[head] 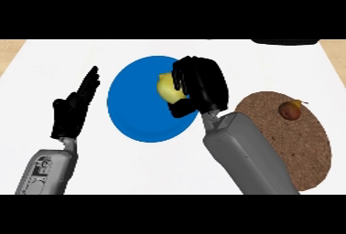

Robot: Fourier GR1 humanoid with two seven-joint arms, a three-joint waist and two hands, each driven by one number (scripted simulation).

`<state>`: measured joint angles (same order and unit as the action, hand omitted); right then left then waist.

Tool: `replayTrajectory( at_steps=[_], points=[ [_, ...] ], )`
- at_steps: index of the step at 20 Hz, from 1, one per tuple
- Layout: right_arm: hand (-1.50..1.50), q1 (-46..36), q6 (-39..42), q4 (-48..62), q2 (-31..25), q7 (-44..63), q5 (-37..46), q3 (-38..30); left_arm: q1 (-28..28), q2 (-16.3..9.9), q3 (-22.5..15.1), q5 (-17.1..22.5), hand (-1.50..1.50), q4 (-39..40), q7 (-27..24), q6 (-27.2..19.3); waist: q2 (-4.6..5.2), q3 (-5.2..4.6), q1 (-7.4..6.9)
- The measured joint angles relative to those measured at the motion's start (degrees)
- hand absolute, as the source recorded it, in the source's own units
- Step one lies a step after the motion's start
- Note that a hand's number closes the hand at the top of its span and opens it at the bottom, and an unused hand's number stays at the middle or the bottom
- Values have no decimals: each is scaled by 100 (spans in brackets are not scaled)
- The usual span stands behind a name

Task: Pick the lemon from the placemat and place it in the plate

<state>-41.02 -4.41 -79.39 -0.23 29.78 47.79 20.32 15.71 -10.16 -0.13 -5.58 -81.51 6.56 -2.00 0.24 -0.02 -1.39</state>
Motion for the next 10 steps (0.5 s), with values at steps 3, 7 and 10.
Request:
replayTrajectory(
  at_steps=[3,7,10],
  points=[
    [150,-496,-362,879,12,71,-214,270,42,-21,47,-7,0,139,-117,36,11,-1,-25],
    [150,-1129,-587,2002,18,255,-312,638,95,0,43,-4,0,164,-110,69,23,-2,-97],
    [-150,-1362,-948,2674,21,433,-740,974,208,20,20,-16,0,214,-83,96,45,-3,-182]
  ],
)
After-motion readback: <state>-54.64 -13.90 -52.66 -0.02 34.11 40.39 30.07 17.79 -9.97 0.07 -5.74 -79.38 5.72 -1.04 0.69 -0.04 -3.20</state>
